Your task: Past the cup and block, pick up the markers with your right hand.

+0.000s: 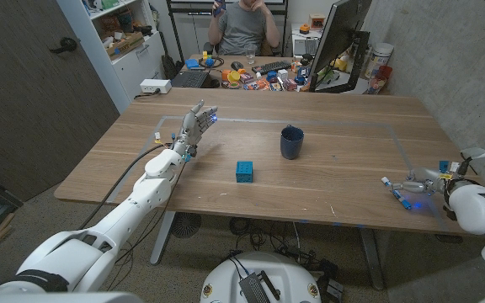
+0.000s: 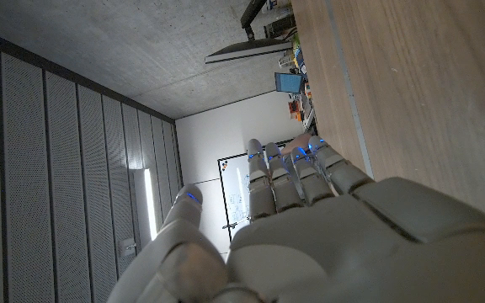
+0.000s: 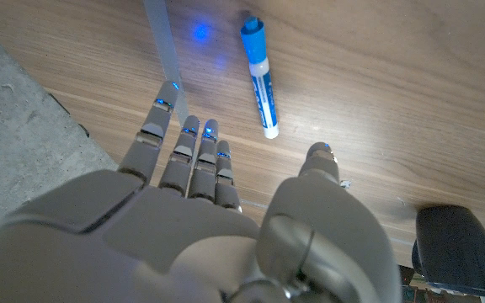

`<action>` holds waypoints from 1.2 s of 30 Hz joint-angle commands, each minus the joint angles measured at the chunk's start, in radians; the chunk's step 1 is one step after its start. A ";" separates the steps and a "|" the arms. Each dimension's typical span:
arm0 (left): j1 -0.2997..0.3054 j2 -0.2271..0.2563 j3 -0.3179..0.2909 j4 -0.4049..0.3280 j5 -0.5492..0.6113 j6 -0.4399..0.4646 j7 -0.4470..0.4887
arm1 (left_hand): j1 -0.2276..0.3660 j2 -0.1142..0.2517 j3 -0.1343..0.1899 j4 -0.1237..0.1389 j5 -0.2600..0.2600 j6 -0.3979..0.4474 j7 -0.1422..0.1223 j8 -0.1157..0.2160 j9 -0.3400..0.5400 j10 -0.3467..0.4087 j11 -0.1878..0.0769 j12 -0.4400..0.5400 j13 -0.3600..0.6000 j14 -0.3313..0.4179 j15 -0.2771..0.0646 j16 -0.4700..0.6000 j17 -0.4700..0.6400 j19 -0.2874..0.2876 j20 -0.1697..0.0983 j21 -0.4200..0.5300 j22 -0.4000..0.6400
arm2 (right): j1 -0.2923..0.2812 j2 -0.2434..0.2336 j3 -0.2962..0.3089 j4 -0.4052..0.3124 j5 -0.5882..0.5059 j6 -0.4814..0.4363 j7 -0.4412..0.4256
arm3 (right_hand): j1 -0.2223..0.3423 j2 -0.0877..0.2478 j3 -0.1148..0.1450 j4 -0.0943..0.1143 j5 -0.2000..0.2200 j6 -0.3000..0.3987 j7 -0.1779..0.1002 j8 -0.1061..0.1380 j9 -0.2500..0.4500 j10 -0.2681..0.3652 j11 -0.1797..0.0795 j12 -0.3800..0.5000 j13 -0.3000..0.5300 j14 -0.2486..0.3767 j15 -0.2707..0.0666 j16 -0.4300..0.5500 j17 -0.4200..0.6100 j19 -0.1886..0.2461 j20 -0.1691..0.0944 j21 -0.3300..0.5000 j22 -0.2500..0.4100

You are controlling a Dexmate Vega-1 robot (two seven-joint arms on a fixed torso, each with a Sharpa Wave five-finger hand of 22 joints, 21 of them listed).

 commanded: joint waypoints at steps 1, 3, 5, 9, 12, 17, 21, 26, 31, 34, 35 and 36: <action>0.010 -0.001 0.000 -0.017 0.010 -0.025 0.013 | 0.011 0.001 0.006 -0.001 0.004 0.009 -0.001 0.004 0.004 0.008 0.001 0.004 0.001 0.009 -0.070 0.006 0.003 0.009 -0.076 0.003 0.005 | 0.025 -0.048 -0.055 0.017 -0.029 -0.025 0.026 | 0.026 0.000 0.003 -0.009 0.010 0.026 0.032 0.006 0.004 0.029 0.002 0.011 0.003 0.029 -0.004 0.012 0.005 0.010 -0.016 -0.006 0.004; 0.012 0.000 -0.001 -0.022 0.009 -0.024 0.017 | 0.011 0.001 0.006 -0.001 0.004 0.009 -0.001 0.004 0.004 0.008 0.001 0.004 0.001 0.009 -0.070 0.006 0.003 0.009 -0.076 0.003 0.005 | 0.034 -0.055 -0.067 0.020 -0.026 -0.026 0.025 | 0.034 0.000 0.004 -0.008 0.013 0.032 0.030 0.006 0.003 0.041 -0.004 0.014 0.003 0.039 -0.009 0.014 0.006 0.016 -0.024 -0.006 0.005; 0.013 0.002 0.000 -0.026 0.009 -0.020 0.017 | 0.011 0.001 0.006 -0.001 0.004 0.009 -0.001 0.004 0.004 0.008 0.001 0.004 0.001 0.009 -0.070 0.006 0.003 0.009 -0.076 0.003 0.005 | 0.044 -0.065 -0.082 0.023 -0.024 -0.028 0.022 | 0.048 0.003 0.008 -0.009 0.016 0.047 0.025 0.009 0.003 0.060 -0.010 0.019 0.003 0.058 -0.011 0.019 0.007 0.026 -0.035 -0.005 0.006; 0.014 0.003 0.000 -0.030 0.009 -0.021 0.017 | 0.011 0.001 0.006 -0.001 0.004 0.009 -0.001 0.004 0.004 0.008 0.001 0.004 0.001 0.009 -0.070 0.006 0.003 0.009 -0.076 0.003 0.005 | 0.075 -0.082 -0.122 0.031 -0.017 -0.037 0.008 | 0.061 0.003 0.010 -0.007 0.018 0.071 0.017 0.013 0.004 0.082 -0.014 0.024 0.003 0.081 -0.026 0.026 0.009 0.040 -0.044 -0.003 0.007; 0.015 0.004 0.000 -0.031 0.009 -0.021 0.018 | 0.011 0.001 0.006 -0.001 0.004 0.009 -0.001 0.004 0.004 0.008 0.001 0.004 0.001 0.009 -0.070 0.006 0.003 0.009 -0.076 0.003 0.005 | 0.093 -0.101 -0.144 0.037 -0.010 -0.042 0.000 | 0.069 0.005 0.010 -0.003 0.020 0.090 0.017 0.016 0.004 0.092 -0.024 0.024 0.002 0.106 -0.042 0.034 0.012 0.047 -0.055 -0.003 0.008; 0.021 0.008 -0.003 -0.039 0.006 -0.021 0.019 | 0.011 0.001 0.006 -0.001 0.004 0.009 -0.001 0.004 0.004 0.008 0.001 0.004 0.001 0.009 -0.070 0.006 0.003 0.009 -0.076 0.003 0.005 | 0.105 -0.127 -0.163 0.046 0.011 -0.046 -0.008 | 0.074 0.008 0.009 0.003 0.022 0.110 0.005 0.017 0.004 0.116 -0.031 0.028 0.002 0.133 -0.056 0.044 0.018 0.059 -0.067 -0.001 0.011; 0.025 0.012 -0.004 -0.045 0.006 -0.019 0.020 | 0.011 0.001 0.006 -0.001 0.004 0.009 -0.001 0.004 0.004 0.008 0.001 0.004 0.001 0.009 -0.070 0.006 0.003 0.009 -0.076 0.003 0.005 | 0.117 -0.144 -0.182 0.053 0.026 -0.048 -0.025 | 0.084 0.013 0.012 0.003 0.023 0.132 -0.003 0.022 0.004 0.135 -0.031 0.032 0.002 0.139 -0.058 0.046 0.020 0.065 -0.075 0.000 0.012; 0.031 0.017 -0.008 -0.056 0.006 -0.023 0.024 | 0.011 0.001 0.006 -0.001 0.004 0.009 -0.001 0.004 0.004 0.008 0.001 0.004 0.001 0.009 -0.070 0.006 0.003 0.009 -0.076 0.003 0.005 | 0.148 -0.172 -0.230 0.063 0.044 -0.060 -0.049 | 0.100 0.017 0.015 0.002 0.024 0.162 -0.004 0.027 0.004 0.175 -0.042 0.043 0.002 0.154 -0.067 0.051 0.024 0.076 -0.089 0.004 0.014; 0.033 0.019 -0.008 -0.059 0.006 -0.023 0.024 | 0.011 0.001 0.006 -0.001 0.004 0.009 -0.001 0.004 0.004 0.008 0.001 0.004 0.001 0.009 -0.070 0.006 0.003 0.009 -0.076 0.003 0.005 | 0.169 -0.196 -0.263 0.070 0.074 -0.069 -0.077 | 0.127 0.028 0.023 0.000 0.027 0.209 -0.017 0.036 0.004 0.241 -0.059 0.061 0.002 0.170 -0.087 0.056 0.028 0.083 -0.100 0.006 0.017; 0.033 0.018 -0.008 -0.056 0.005 -0.023 0.023 | 0.011 0.001 0.006 -0.001 0.004 0.009 -0.001 0.004 0.004 0.008 0.001 0.004 0.001 0.009 -0.070 0.006 0.003 0.009 -0.076 0.003 0.005 | 0.182 -0.220 -0.290 0.069 0.081 -0.079 -0.096 | 0.186 0.053 0.047 -0.011 0.033 0.263 -0.054 0.045 0.003 0.300 -0.086 0.075 0.001 0.204 -0.119 0.068 0.032 0.093 -0.118 0.011 0.020; 0.032 0.018 -0.008 -0.056 0.005 -0.024 0.023 | 0.011 0.001 0.006 -0.001 0.004 0.009 -0.001 0.004 0.004 0.008 0.001 0.004 0.001 0.009 -0.070 0.006 0.003 0.009 -0.076 0.003 0.005 | 0.184 -0.225 -0.294 0.068 0.087 -0.083 -0.102 | 0.211 0.056 0.055 -0.017 0.035 0.286 -0.064 0.050 0.003 0.317 -0.098 0.079 0.001 0.213 -0.125 0.070 0.032 0.103 -0.127 0.016 0.020; 0.032 0.016 -0.007 -0.055 0.004 -0.023 0.022 | 0.011 0.001 0.006 -0.001 0.004 0.009 -0.001 0.004 0.004 0.008 0.001 0.004 0.001 0.009 -0.070 0.006 0.003 0.009 -0.076 0.003 0.005 | 0.189 -0.232 -0.304 0.067 0.087 -0.083 -0.114 | 0.230 0.060 0.061 -0.018 0.036 0.305 -0.076 0.054 0.003 0.340 -0.101 0.085 0.000 0.221 -0.139 0.073 0.034 0.105 -0.131 0.018 0.021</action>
